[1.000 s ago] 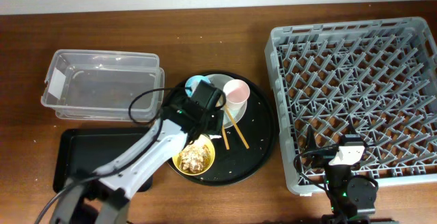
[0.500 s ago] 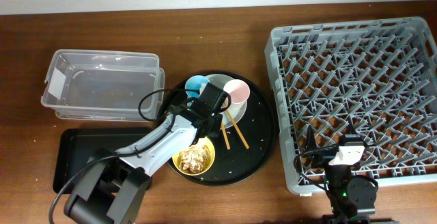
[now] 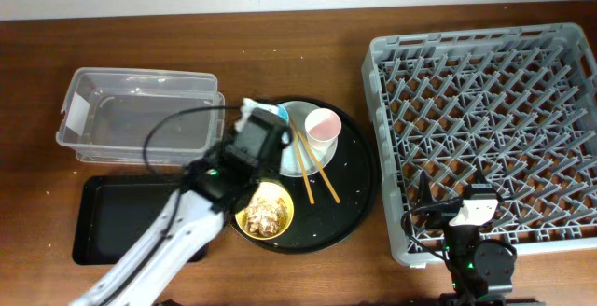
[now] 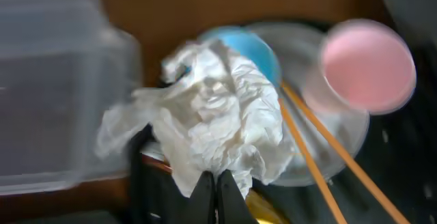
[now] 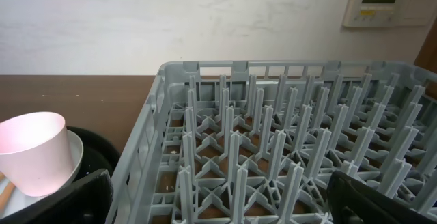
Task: Sort waste into correct bins and load items into the dishwasher rack
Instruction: 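Carry the tissue and wrapper into the clear plastic bin, release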
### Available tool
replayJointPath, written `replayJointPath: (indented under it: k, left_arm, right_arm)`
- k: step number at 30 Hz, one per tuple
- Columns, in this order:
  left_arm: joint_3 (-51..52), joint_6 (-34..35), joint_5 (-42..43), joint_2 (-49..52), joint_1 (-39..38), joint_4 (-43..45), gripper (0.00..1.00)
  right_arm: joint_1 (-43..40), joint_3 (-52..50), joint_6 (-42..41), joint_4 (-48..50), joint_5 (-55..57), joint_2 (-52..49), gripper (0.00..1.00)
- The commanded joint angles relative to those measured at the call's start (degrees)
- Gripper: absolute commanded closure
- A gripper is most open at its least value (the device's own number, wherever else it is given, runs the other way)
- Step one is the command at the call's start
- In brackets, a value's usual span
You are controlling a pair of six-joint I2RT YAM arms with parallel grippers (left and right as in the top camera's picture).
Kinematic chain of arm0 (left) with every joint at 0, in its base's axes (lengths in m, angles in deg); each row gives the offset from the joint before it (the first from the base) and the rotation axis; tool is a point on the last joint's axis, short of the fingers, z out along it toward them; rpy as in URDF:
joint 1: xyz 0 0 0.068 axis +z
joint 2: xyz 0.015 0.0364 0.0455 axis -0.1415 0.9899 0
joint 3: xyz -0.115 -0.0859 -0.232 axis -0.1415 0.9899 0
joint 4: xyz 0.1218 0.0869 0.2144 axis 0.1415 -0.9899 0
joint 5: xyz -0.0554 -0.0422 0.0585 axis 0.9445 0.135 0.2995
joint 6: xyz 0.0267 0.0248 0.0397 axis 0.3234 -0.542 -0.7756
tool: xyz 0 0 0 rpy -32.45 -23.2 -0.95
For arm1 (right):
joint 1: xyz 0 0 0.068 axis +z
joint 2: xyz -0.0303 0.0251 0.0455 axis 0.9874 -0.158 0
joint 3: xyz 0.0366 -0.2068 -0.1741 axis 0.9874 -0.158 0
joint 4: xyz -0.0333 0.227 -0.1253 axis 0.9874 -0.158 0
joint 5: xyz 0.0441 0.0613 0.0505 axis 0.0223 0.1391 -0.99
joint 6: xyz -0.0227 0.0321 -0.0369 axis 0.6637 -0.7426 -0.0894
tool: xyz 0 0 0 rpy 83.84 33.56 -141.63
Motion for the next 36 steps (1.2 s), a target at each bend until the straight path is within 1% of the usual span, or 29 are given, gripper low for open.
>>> replayJointPath:
  k: [1,3,5,6,8,9,10,11,12,13,14,15,17,18,19,20,21,23,24,25,26,28,29,30,31,32,33,35,36]
  left_arm:
    - [-2.0,1.7,-4.7,-5.0,8.2,1.3,0.99]
    - [-2.0,1.7,-4.6,-3.7,15.4,2.7,1.0]
    - [-2.0,2.3,-3.5,-0.7,19.8,5.2,1.0]
    - [-2.0,2.3,-1.8,1.8,21.3,7.6,0.99]
    - [-2.0,2.3,-1.6,7.0,23.1,12.1,1.0]
    - [-2.0,2.3,-1.6,8.9,23.8,13.9,0.9]
    - [-2.0,2.3,-1.6,11.1,24.4,15.6,0.42]
    - [-2.0,2.3,-1.6,12.1,24.7,16.4,0.28]
    - [-2.0,2.3,-1.9,12.9,25.1,17.1,0.21]
    - [-2.0,1.8,-2.1,12.8,25.1,17.6,0.18]
    - [-2.0,1.3,-2.1,12.7,25.1,18.1,0.07]
    - [-2.0,1.1,-2.1,12.5,25.1,18.3,0.05]
    - [-2.0,0.3,-1.9,11.3,25.1,17.7,0.04]
    - [-2.1,0.3,-1.4,9.9,24.8,16.1,0.11]
    - [-2.1,0.3,2.1,6.5,23.4,11.5,0.26]
    - [-2.1,0.3,6.7,3.8,22.3,8.0,0.48]
    - [-2.1,0.7,10.3,0.9,20.9,3.9,0.63]
    - [-2.1,6.2,11.5,-3.2,18.0,-4.5,0.67]
    - [-2.1,9.1,11.5,-3.9,16.4,-8.6,0.71]
    - [-2.0,12.3,11.5,-3.8,14.9,-11.6,0.73]
    - [-1.6,15.3,11.5,-3.5,13.6,-13.4,0.78]
    - [1.7,24.6,11.5,-2.4,10.1,-13.9,0.78]
    - [3.8,28.7,11.4,-1.8,9.0,-12.3,0.78]
    - [5.8,31.3,11.3,-1.3,8.4,-10.3,0.77]
    - [7.9,34.2,10.9,-0.8,8.0,-7.9,0.74]
    - [10.4,38.1,10.1,0.1,8.0,-4.5,0.68]
    - [12.6,40.2,8.9,1.3,8.0,-0.9,0.68]
    - [15.5,41.0,8.3,3.9,8.0,6.7,0.64]
    - [15.9,41.0,8.3,4.9,8.0,8.5,0.58]
  right_arm:
    - [-0.2,-0.4,-0.3,-0.2,0.9,0.4,0.02]
    - [-0.2,-0.4,-0.3,-0.2,0.9,0.4,0.02]
    - [-0.2,-0.4,-0.3,-0.2,0.9,0.4,0.02]
    - [-0.2,-0.4,-0.3,-0.2,0.9,0.4,0.01]
    - [-0.2,-0.4,-0.3,-0.2,0.9,0.4,0.02]
    - [-0.2,-0.4,-0.3,-0.2,0.9,0.4,0.01]
    - [-0.2,-0.4,-0.3,-0.2,0.9,0.4,0.02]
    - [-0.2,-0.4,-0.3,-0.2,0.9,0.4,0.02]
    - [-0.2,-0.4,-0.3,-0.2,0.9,0.4,0.02]
    - [-0.2,-0.4,-0.3,-0.2,0.9,0.4,0.02]
    - [-0.2,-0.4,-0.3,-0.2,0.9,0.4,0.02]
    - [-0.2,-0.4,-0.3,-0.2,0.9,0.4,0.02]
    - [-0.2,-0.4,-0.3,-0.2,0.9,0.4,0.02]
    - [-0.2,-0.4,-0.3,-0.2,0.9,0.4,0.02]
    - [-0.2,-0.4,-0.3,-0.2,0.9,0.4,0.02]
    - [-0.2,-0.4,-0.3,-0.2,0.9,0.4,0.02]
    - [-0.2,-0.4,-0.3,-0.2,0.9,0.4,0.02]
    - [-0.2,-0.4,-0.3,-0.2,0.9,0.4,0.02]
    - [-0.2,-0.4,-0.3,-0.2,0.9,0.4,0.02]
    - [-0.2,-0.4,-0.3,-0.2,0.9,0.4,0.02]
    - [-0.2,-0.4,-0.3,-0.2,0.9,0.4,0.02]
    - [-0.2,-0.4,-0.3,-0.2,0.9,0.4,0.02]
    - [-0.2,-0.4,-0.3,-0.2,0.9,0.4,0.01]
    - [-0.2,-0.4,-0.3,-0.2,0.9,0.4,0.02]
    - [-0.2,-0.4,-0.3,-0.2,0.9,0.4,0.01]
    - [-0.2,-0.4,-0.3,-0.2,0.9,0.4,0.02]
    - [-0.2,-0.4,-0.3,-0.2,0.9,0.4,0.02]
    - [-0.2,-0.4,-0.3,-0.2,0.9,0.4,0.02]
    - [-0.2,-0.4,-0.3,-0.2,0.9,0.4,0.02]
